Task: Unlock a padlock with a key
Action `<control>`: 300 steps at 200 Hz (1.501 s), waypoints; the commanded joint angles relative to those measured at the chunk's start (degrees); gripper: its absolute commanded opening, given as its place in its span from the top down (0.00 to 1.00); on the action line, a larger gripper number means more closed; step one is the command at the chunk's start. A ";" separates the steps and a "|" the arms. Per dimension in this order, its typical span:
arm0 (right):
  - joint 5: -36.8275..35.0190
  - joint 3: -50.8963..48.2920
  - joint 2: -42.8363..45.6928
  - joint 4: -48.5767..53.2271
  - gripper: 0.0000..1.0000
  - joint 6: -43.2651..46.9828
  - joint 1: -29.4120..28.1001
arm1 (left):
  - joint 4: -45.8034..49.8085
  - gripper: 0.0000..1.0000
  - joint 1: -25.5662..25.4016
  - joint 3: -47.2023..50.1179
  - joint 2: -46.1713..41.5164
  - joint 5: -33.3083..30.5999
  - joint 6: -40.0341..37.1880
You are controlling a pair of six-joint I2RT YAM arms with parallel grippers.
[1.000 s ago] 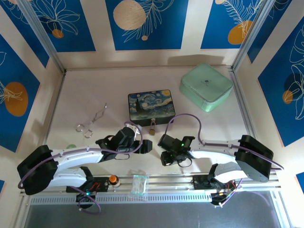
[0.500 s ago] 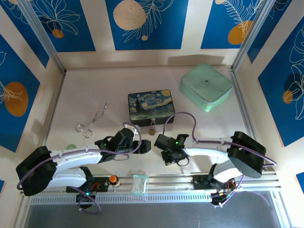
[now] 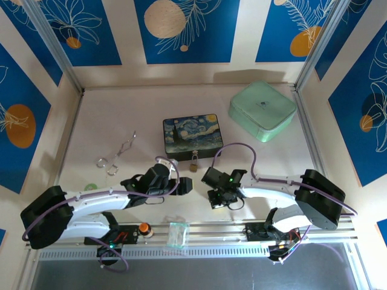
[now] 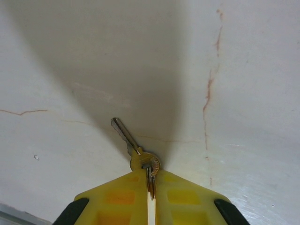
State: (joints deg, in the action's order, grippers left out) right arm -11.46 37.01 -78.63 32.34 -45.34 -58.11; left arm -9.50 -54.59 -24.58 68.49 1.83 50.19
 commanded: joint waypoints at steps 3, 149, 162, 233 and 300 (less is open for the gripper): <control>1.28 -2.40 0.08 -7.62 0.91 1.01 1.13 | -5.26 0.14 -1.00 1.18 0.77 -0.39 2.72; 9.24 -6.13 13.34 -16.94 0.94 2.14 6.02 | -33.42 0.42 -7.31 2.73 15.53 -8.45 19.51; 10.66 -6.43 14.18 -18.44 0.94 2.01 6.38 | -37.74 0.42 -7.46 3.13 16.84 -8.19 20.85; 13.61 -7.24 15.00 -21.32 0.94 1.66 7.37 | -38.89 0.70 -7.90 2.25 18.22 -7.80 22.32; 14.02 -7.84 14.73 -21.53 0.94 2.01 8.23 | -33.62 0.88 -8.00 0.92 17.36 -8.51 21.24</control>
State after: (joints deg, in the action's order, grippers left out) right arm 0.75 30.17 -64.60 11.40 -43.90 -50.33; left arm -46.46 -62.04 -21.45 86.11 -5.48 72.31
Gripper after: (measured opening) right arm 0.063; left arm 0.166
